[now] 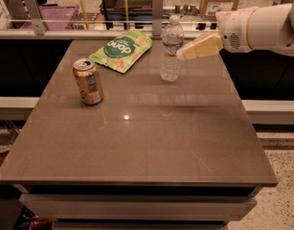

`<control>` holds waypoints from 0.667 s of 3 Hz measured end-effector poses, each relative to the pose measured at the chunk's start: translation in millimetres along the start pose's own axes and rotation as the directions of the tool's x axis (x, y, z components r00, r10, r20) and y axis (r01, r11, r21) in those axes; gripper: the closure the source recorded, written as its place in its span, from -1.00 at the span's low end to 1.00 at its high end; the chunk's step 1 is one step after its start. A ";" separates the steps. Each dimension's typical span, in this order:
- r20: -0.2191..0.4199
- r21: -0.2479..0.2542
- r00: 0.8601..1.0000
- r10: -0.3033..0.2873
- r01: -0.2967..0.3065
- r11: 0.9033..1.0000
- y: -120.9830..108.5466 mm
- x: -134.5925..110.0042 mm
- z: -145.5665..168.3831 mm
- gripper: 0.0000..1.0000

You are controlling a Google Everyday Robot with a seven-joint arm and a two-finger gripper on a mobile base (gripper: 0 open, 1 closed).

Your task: Knock water bottle over

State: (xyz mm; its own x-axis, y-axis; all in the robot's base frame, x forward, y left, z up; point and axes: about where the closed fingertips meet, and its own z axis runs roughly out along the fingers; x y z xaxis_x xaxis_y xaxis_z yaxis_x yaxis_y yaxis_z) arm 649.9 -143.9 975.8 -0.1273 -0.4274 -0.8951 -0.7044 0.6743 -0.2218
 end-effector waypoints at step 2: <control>0.106 -0.004 0.992 0.067 -0.067 0.998 8.9 -4.0 31.3 -1.00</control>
Offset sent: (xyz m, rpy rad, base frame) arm 0.0237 0.0381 -0.0171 0.2084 -0.0497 -0.0245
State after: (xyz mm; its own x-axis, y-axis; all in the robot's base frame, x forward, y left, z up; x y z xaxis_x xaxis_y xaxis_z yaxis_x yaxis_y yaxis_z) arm 666.0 -117.4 965.4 -0.0989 -0.3149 -0.9440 -0.6975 0.6985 -0.1600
